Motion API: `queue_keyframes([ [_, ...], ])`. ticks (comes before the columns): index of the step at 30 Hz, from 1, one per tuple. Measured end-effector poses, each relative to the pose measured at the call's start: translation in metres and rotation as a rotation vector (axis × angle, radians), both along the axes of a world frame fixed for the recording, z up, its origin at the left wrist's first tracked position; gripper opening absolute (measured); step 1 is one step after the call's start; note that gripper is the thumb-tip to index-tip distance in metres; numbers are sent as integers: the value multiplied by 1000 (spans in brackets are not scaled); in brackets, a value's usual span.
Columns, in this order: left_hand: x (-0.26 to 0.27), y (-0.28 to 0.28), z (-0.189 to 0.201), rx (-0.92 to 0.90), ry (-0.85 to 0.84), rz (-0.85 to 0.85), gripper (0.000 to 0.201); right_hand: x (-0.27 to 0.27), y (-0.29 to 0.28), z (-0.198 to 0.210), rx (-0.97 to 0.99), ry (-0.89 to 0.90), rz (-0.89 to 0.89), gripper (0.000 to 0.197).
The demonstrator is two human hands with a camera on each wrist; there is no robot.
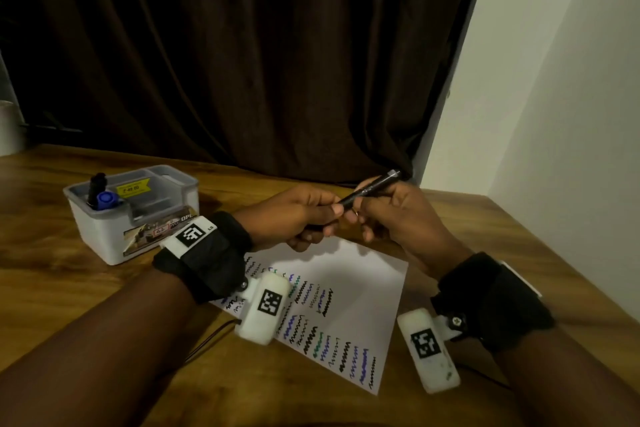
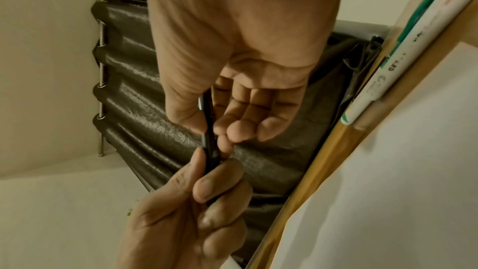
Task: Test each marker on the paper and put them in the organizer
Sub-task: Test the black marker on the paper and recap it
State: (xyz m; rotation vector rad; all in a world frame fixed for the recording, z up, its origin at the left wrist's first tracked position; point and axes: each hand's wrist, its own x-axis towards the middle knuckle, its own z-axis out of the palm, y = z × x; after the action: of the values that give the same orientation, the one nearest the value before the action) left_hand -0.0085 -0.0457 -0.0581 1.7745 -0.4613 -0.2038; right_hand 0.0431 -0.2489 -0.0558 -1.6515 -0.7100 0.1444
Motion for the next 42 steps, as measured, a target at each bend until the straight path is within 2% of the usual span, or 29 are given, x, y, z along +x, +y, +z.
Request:
queue_keyframes([
  [5,-2,0,2,-16,39,40,19,-3,2,1,19,101,33,22],
  [8,-3,0,2,13,26,49,35,-5,3,1,49,119,55,26],
  [13,-5,-2,3,51,18,48,42,-6,3,1,29,85,56,27],
  [17,-9,-3,5,78,9,59,36,-6,3,0,35,76,62,25],
  [29,-11,-8,5,95,26,96,36,-6,1,3,43,85,43,26],
  [33,-13,-3,10,225,34,83,49,-3,-1,6,54,136,-13,21],
  [36,-15,5,14,286,74,132,64,-2,-6,12,77,234,-9,24],
  [39,-14,13,17,348,117,223,66,-5,-10,14,-25,272,59,29],
  [42,-11,18,15,389,205,228,71,-8,-10,10,-223,202,166,29],
])
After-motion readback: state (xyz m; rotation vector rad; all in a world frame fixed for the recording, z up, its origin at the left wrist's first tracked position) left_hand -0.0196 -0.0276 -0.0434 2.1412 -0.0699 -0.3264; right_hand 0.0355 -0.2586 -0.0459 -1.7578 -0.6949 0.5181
